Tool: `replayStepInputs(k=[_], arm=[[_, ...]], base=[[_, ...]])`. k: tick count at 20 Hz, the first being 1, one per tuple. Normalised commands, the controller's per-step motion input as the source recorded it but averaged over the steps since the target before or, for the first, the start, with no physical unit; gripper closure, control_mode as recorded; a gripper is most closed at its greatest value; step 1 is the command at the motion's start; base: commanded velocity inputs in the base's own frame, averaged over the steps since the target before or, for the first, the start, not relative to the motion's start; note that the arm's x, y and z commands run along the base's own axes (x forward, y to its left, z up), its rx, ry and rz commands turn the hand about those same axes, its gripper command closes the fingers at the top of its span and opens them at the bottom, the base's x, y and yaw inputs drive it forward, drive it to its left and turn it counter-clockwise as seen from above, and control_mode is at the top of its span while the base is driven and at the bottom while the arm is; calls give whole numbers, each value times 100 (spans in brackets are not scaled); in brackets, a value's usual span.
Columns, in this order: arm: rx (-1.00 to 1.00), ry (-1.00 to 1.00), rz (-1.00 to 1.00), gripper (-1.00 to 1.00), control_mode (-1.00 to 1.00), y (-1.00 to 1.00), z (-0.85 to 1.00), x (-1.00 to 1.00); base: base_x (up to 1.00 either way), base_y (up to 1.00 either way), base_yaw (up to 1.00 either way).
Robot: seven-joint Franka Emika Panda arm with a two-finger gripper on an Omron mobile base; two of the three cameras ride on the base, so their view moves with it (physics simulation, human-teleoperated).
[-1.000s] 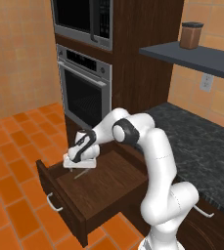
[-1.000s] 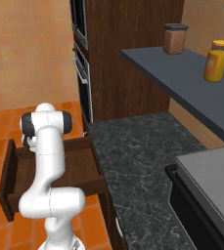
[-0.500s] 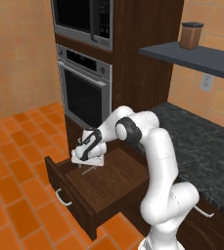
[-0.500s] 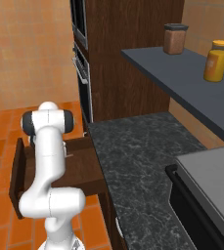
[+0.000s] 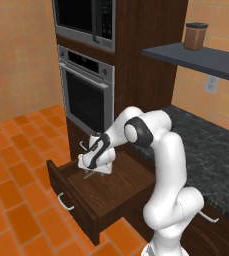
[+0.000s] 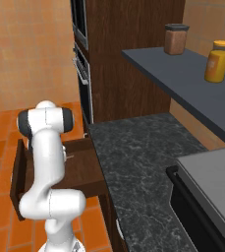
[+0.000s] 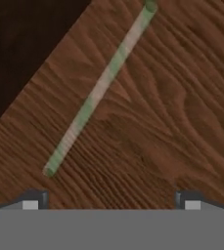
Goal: Take a straw from the drawer in front and place it inside the glass cup on the dining counter.
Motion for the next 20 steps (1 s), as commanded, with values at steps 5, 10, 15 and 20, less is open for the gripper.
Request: replayStepInputs(k=[5, 10, 15, 20], arm=[[-1, -8, -13, -100, -100, -60, 7, 20], [0, -1, -10, -100, -100, -42, 0, 64], [0, 0, -5, -100, -100, -11, 0, 64], [0, 0, -2, -100, -100, 0, -16, 28]], base=[[0, 0, 0], [0, 0, 0], [0, 0, 0], [0, 0, 0]])
